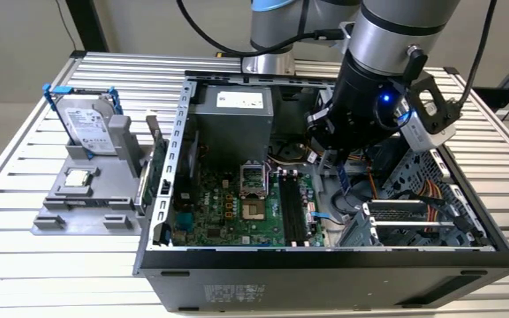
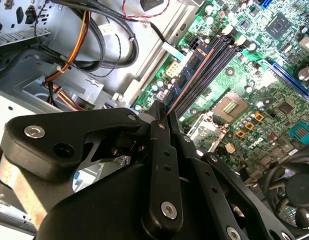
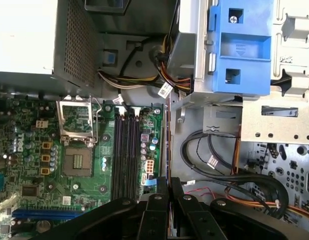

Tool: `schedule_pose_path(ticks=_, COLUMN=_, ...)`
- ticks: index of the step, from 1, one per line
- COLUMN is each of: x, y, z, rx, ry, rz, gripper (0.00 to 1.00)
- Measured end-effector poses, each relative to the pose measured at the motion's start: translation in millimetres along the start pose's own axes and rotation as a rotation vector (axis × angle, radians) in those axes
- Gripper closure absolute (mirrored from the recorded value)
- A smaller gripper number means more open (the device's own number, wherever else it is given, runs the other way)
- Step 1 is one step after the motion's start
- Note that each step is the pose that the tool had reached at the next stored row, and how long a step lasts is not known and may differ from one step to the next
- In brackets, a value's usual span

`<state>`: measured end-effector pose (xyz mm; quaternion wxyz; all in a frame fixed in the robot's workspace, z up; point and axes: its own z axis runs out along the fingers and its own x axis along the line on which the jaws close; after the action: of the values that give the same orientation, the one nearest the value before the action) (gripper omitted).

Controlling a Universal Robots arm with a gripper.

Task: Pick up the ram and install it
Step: 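Insert the ram into the slot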

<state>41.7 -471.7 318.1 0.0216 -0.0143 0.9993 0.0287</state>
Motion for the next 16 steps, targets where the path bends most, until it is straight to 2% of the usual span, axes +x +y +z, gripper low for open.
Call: schedule_pose_path(ticks=16, x=0.2, y=-0.1, z=4.8, rx=0.0001, ry=-0.0001, rz=0.002, gripper=1.0)
